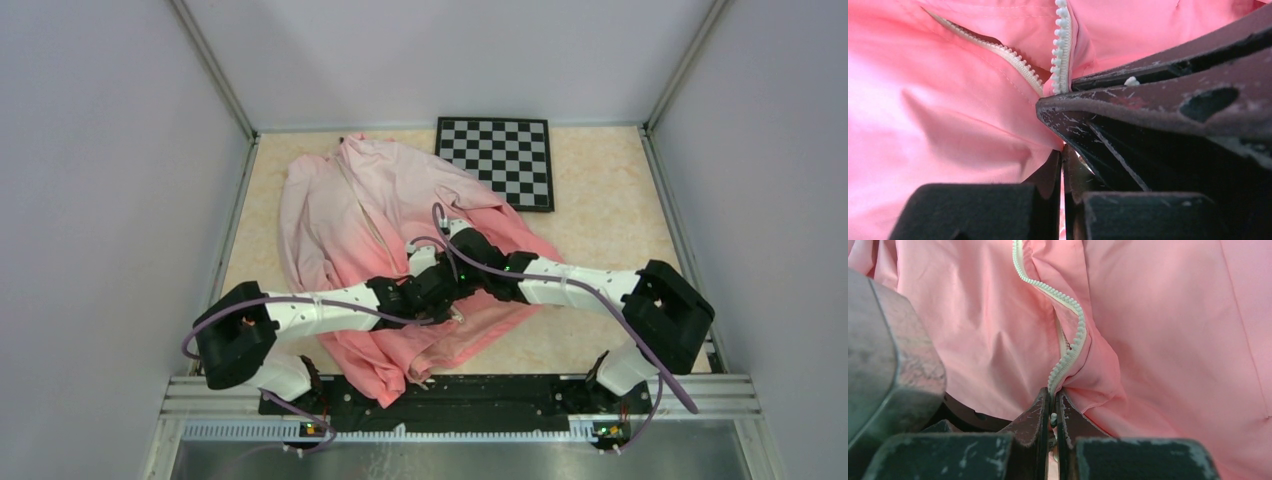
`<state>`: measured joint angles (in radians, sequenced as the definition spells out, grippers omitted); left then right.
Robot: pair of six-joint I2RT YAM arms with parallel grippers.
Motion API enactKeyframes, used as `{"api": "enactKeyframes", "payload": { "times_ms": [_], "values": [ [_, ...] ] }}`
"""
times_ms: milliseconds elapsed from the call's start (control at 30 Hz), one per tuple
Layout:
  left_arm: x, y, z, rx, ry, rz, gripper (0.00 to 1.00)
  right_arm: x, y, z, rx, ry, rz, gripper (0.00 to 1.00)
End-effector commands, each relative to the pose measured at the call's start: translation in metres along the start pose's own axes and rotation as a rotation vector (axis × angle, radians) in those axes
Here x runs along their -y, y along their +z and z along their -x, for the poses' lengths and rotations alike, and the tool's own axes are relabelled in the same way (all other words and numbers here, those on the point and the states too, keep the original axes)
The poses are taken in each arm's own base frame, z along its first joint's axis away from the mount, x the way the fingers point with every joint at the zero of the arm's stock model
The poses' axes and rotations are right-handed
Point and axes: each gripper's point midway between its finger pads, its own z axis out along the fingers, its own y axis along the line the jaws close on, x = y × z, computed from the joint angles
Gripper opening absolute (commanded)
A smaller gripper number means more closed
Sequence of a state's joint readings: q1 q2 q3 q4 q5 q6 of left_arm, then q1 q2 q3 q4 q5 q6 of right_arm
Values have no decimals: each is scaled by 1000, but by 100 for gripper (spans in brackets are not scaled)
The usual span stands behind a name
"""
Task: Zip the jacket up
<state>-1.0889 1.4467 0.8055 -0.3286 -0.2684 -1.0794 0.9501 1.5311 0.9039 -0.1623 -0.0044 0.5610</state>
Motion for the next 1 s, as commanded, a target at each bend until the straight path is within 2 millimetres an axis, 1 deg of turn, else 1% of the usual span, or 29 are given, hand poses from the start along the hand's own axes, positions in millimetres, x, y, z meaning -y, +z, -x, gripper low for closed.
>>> {"api": "enactKeyframes", "payload": {
  "times_ms": [0,133,200,267,367,400,567,667,733,800,867,967],
  "values": [
    [47,-14,5,19,74,-215,0,-35,-7,49,146,51,113,0],
    [60,-18,1,21,124,-274,0,-32,-6,48,141,65,94,0],
    [65,-21,3,37,161,-273,0,-25,-7,49,159,71,68,0],
    [63,-22,9,60,175,-242,0,-20,-8,46,150,71,62,0],
    [62,-26,17,98,210,-236,0,-17,-12,40,146,57,72,0],
    [63,-28,18,99,220,-243,0,-18,-12,35,131,55,89,0],
    [79,-28,10,81,312,-340,0,-16,-8,34,118,56,75,0],
    [83,-31,13,97,360,-333,0,-16,-8,34,112,25,83,0],
    [87,-34,17,115,366,-342,0,-17,-8,30,104,4,91,0],
    [94,-36,17,105,351,-362,0,-18,-5,26,100,-3,99,0],
    [103,-38,11,67,328,-402,0,-17,-4,28,102,4,87,0],
    [107,-36,4,37,299,-429,0,-15,-4,30,118,1,74,0]
  ]
}}
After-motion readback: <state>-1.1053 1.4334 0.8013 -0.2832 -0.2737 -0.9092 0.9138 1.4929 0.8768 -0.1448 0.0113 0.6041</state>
